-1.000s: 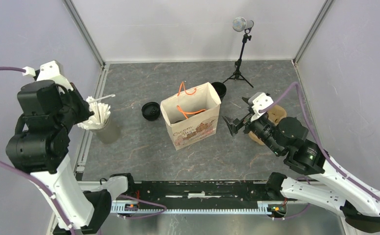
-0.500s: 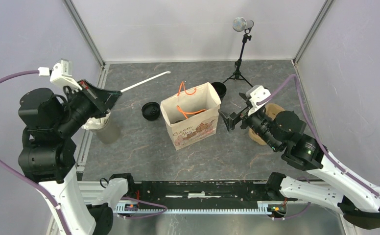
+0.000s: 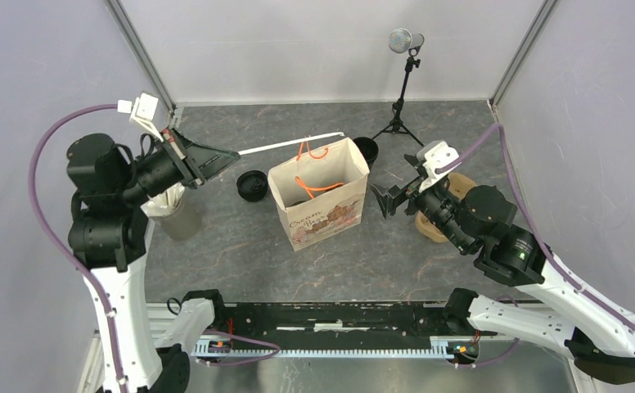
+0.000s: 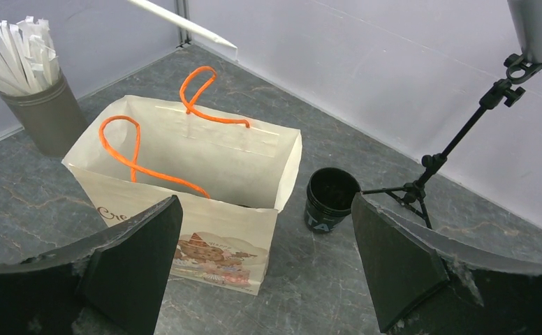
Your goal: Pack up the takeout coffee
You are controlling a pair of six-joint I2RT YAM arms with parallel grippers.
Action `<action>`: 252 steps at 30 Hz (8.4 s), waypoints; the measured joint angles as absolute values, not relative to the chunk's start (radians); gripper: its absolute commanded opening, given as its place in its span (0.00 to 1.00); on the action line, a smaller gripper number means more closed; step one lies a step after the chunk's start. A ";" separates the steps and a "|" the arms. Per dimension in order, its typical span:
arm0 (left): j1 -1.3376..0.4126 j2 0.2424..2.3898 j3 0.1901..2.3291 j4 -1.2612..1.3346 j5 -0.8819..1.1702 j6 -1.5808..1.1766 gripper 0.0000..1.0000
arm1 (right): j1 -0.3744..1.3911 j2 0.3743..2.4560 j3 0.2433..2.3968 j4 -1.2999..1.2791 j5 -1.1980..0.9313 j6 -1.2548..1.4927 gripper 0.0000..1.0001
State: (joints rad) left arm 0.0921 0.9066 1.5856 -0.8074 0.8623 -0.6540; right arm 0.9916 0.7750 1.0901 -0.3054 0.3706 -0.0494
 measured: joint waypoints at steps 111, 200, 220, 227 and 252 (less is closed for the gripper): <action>0.185 1.113 1.612 -1.446 -0.375 -0.417 0.78 | 0.992 0.592 0.968 -0.302 0.346 -0.019 0.98; 0.319 0.968 1.438 -1.219 -0.205 -0.510 0.40 | 0.992 0.614 0.922 -0.268 0.397 -0.114 0.97; 0.319 1.011 1.180 -1.037 -0.223 -0.608 0.44 | 0.992 0.600 0.935 -0.262 0.373 -0.108 0.97; 0.319 1.016 1.168 -1.013 -0.231 -0.609 0.40 | 0.992 0.600 0.935 -0.263 0.380 -0.111 0.97; 0.319 0.953 1.439 -1.150 -0.202 -0.593 0.02 | 0.992 0.656 0.981 -0.260 0.376 -0.138 0.97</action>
State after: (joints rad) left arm 0.3195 0.9527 1.4391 -1.1496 -0.2024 -0.5930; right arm 0.9916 0.6559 0.9813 -0.2600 0.3759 -0.1375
